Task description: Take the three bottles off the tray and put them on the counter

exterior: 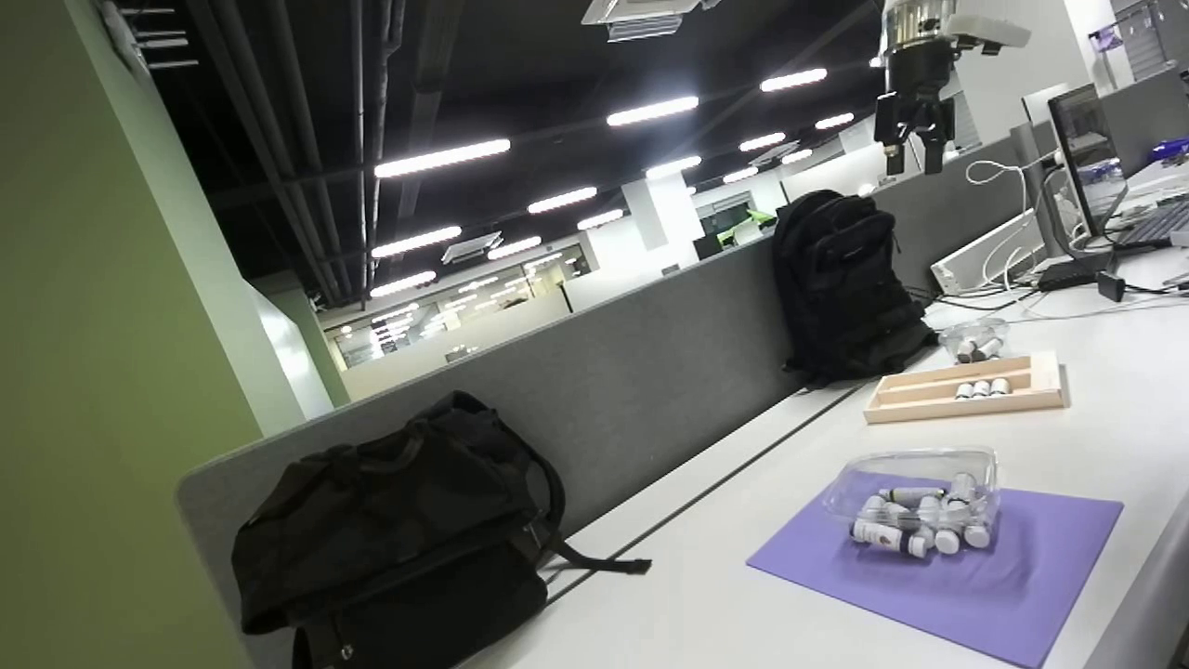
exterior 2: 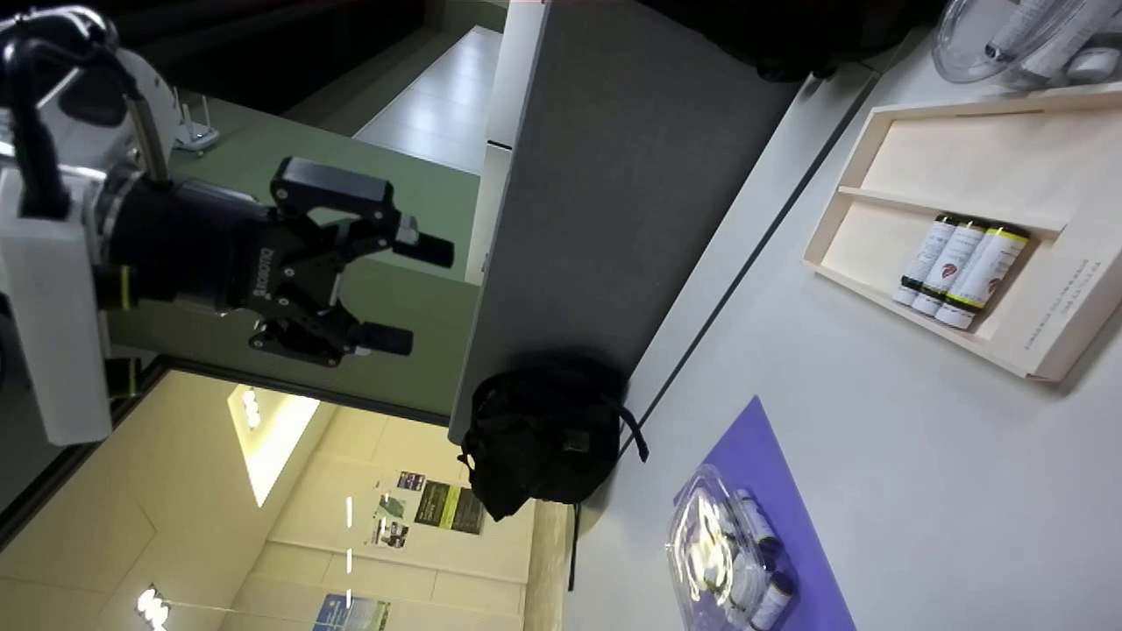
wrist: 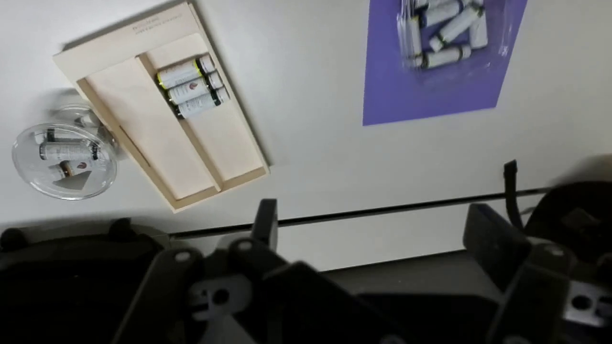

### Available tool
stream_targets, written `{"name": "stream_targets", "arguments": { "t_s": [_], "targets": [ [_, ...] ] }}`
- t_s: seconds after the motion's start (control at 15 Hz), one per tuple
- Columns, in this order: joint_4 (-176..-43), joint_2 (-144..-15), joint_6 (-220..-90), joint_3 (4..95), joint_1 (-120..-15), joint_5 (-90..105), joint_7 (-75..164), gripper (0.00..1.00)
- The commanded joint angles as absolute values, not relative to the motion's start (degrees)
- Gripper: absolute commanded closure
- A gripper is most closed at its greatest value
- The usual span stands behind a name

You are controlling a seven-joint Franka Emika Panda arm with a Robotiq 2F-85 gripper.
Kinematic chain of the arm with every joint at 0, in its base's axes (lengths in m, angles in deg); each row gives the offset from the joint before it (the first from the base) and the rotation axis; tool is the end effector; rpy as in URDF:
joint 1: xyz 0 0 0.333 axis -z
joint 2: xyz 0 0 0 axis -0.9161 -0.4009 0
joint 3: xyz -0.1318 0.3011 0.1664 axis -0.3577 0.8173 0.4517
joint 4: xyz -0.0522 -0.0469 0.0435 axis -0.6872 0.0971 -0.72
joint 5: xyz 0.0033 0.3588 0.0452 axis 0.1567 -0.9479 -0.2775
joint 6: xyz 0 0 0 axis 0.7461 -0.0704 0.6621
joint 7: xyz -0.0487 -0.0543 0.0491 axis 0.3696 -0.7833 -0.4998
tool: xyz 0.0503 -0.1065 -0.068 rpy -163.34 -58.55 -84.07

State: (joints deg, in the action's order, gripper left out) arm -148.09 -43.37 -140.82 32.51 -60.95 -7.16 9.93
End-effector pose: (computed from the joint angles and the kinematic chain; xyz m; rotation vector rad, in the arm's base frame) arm 0.3796 -0.1916 0.5296 -2.9031 0.0400 -0.3903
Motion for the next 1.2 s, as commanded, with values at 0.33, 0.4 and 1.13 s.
{"name": "stream_targets", "arguments": {
  "t_s": [0.33,0.4,1.13],
  "targets": [
    [-139.4,-58.0,-148.2,28.7,-56.1,-26.8,13.2,0.00],
    [-138.2,-59.6,-148.2,28.9,-55.4,-29.1,14.2,0.00],
    [-139.5,-59.5,-148.9,30.9,-53.4,-28.9,12.2,0.00]
  ]
}}
